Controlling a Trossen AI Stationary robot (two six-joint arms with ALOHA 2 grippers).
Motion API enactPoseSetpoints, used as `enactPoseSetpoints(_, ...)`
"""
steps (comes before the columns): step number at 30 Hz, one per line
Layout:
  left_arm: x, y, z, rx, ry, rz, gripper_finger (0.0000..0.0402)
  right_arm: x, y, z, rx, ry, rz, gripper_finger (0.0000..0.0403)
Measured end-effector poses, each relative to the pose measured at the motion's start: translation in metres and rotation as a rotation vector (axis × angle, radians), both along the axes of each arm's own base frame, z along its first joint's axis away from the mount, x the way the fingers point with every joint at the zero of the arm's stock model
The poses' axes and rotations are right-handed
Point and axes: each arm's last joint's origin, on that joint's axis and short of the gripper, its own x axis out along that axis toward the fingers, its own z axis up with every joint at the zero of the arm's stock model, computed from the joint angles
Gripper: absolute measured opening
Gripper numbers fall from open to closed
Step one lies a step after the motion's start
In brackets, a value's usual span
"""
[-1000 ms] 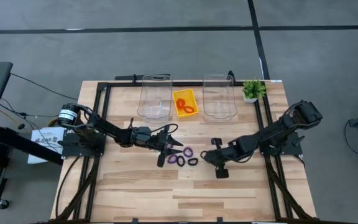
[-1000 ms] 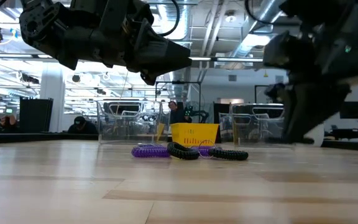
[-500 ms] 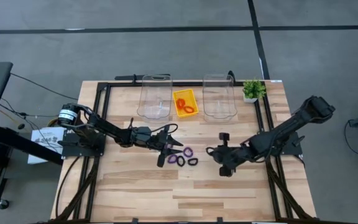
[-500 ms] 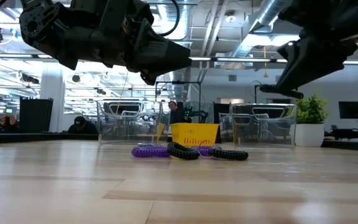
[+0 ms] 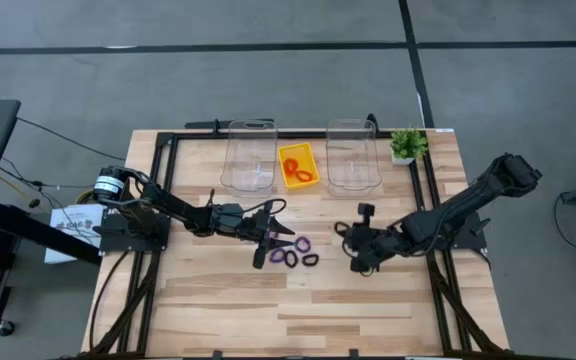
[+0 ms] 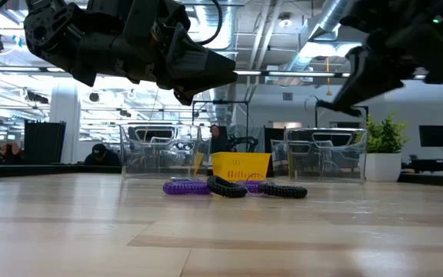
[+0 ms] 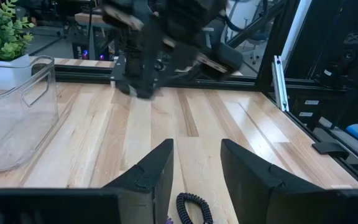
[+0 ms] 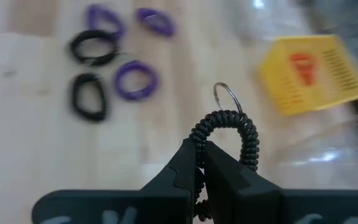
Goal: Sort spring keychains
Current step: Put the right black spring keychain into the right transparent bin
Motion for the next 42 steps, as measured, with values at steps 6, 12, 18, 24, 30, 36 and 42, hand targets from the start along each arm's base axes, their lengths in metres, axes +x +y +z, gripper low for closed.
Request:
enactPoseSetpoints(6,0.000,0.000,0.000,0.000,0.000,0.000,0.0131,0.002,-0.032,0.026,-0.084,-0.101,-0.144,0.0014)
enactPoseSetpoints(12,0.000,0.000,0.000,0.000,0.000,0.000,0.0131,-0.002,-0.085,0.044,-0.067,-0.175,-0.373,0.0014)
enactPoseSetpoints(18,0.000,0.000,0.000,0.000,0.000,0.000,0.0131,-0.011,-0.144,0.045,0.058,-0.171,-0.540,0.0015)
enactPoseSetpoints(24,0.000,0.000,0.000,0.000,0.000,0.000,0.0131,-0.022,-0.197,0.038,0.200,-0.177,-0.650,0.0017)
enactPoseSetpoints(30,0.000,0.003,0.000,-0.002,0.000,0.009,0.0131,-0.024,-0.234,0.019,0.354,-0.175,-0.672,0.0017)
enactPoseSetpoints(36,0.000,0.004,0.000,-0.002,0.004,0.012,0.0131,-0.020,-0.254,-0.009,0.402,-0.087,-0.703,0.0025)
enactPoseSetpoints(42,0.000,0.004,-0.001,-0.002,0.007,0.012,0.0131,-0.015,-0.262,-0.024,0.403,-0.067,-0.718,0.0052)
